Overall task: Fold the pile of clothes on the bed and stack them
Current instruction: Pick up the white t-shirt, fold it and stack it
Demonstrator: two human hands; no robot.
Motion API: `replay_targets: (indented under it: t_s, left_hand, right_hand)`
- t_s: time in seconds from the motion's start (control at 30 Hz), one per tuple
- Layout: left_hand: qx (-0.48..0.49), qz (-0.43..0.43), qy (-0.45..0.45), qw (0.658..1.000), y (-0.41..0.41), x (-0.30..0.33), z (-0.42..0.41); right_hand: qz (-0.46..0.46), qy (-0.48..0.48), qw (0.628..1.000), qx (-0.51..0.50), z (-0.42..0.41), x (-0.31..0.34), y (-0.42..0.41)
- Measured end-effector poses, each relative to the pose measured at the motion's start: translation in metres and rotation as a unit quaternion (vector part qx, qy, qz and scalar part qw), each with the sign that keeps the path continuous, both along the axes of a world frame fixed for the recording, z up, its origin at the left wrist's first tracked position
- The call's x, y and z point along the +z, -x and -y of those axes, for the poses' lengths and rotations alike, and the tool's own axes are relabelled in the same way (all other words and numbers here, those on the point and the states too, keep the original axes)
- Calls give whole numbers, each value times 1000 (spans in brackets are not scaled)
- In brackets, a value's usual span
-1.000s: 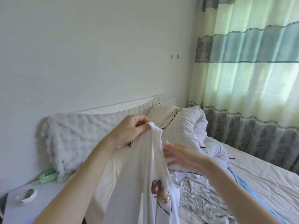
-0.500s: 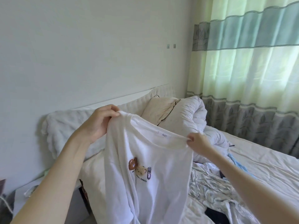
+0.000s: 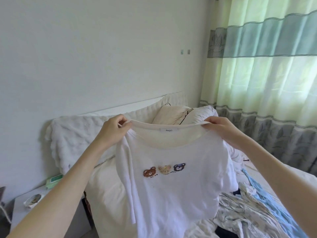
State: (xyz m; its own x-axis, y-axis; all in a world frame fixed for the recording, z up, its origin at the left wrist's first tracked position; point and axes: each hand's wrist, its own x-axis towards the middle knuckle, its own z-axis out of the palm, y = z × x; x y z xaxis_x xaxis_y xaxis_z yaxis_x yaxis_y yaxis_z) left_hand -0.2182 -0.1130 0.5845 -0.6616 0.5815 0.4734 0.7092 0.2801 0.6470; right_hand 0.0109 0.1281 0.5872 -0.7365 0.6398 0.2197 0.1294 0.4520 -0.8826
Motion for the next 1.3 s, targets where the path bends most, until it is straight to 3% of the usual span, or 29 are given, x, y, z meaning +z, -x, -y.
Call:
replay_targets:
  t_s: [0.07,0.13,0.2,0.33,0.43,0.57,0.63,0.73,0.83,0.9,0.97,1.03,1.1,1.2,1.3]
  left_hand:
    - [-6,63,-45,997,0,2,-4]
    - [-6,115,-104,988,1,0,-8]
    - [-12,132,-126,983,-3,-1,-12]
    - [-78,159,-81,981,-7,7,-5]
    - [-117,152,-83,978,-4,22,15]
    - [-122,131,-56,982,1,28,30]
    - [-109,120,-72,984,7,21,37]
    - [-89,114,-114,983,16,11,49]
    - [-76,111,-131,982,24,12,56]
    - [-74,103,-133,983,30,12,62]
    - [-84,99,-120,984,35,6,67]
    - [-100,97,-70,988,37,-4,72]
    - [-137,121,-12,983,36,-15,80]
    - [-235,237,41,942,36,-38,101]
    - [-221,269,68,935,35,-67,110]
  right_hand:
    - [65,-125,990,-21,3,8,0]
    - [82,-173,981,-28,2,12,-1]
    - [30,-131,990,-45,1,14,-3]
    - [-46,66,997,-23,7,13,-5]
    - [-63,95,993,28,10,18,-12]
    - [77,-57,992,79,18,22,-11]
    - [105,-5,986,128,21,20,-12]
    - [78,163,953,244,27,18,-15]
    - [100,192,927,305,34,11,-10]
    - [90,211,930,287,36,3,-6]
    - [71,139,968,199,39,-6,0]
    - [63,-24,994,83,44,-16,7]
    - [45,-125,991,18,47,-28,13]
    - [62,-197,978,-36,51,-48,8]
    - [129,-284,945,-92,57,-70,-6]
